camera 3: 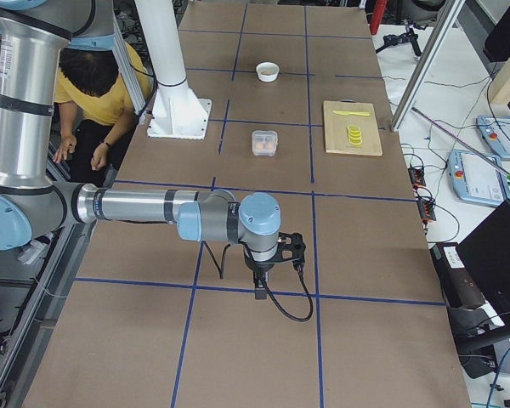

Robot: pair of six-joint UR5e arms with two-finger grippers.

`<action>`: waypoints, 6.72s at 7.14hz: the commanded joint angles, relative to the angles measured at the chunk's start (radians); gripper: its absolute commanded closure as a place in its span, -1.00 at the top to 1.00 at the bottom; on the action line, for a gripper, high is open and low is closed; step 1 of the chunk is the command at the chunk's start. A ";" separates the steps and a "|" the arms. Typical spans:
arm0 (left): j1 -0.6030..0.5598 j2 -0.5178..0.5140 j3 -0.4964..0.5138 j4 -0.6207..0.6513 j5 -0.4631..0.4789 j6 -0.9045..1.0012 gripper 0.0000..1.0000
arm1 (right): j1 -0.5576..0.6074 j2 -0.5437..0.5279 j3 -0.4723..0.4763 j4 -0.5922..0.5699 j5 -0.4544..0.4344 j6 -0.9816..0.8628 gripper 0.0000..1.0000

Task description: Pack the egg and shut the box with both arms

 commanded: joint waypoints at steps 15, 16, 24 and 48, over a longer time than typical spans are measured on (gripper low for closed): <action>0.006 -0.011 0.085 -0.838 0.041 -0.003 1.00 | -0.009 0.043 0.000 0.214 0.118 0.072 1.00; 0.012 -0.014 0.085 -0.841 0.002 -0.006 1.00 | -0.009 0.043 0.000 0.214 0.118 0.072 1.00; 0.674 -0.005 -0.167 -0.938 0.250 -0.737 0.97 | -0.009 0.041 -0.006 0.212 0.116 0.074 1.00; 0.996 -0.035 -0.088 -0.928 0.444 -0.796 -0.12 | -0.009 0.041 -0.027 0.212 0.110 0.069 1.00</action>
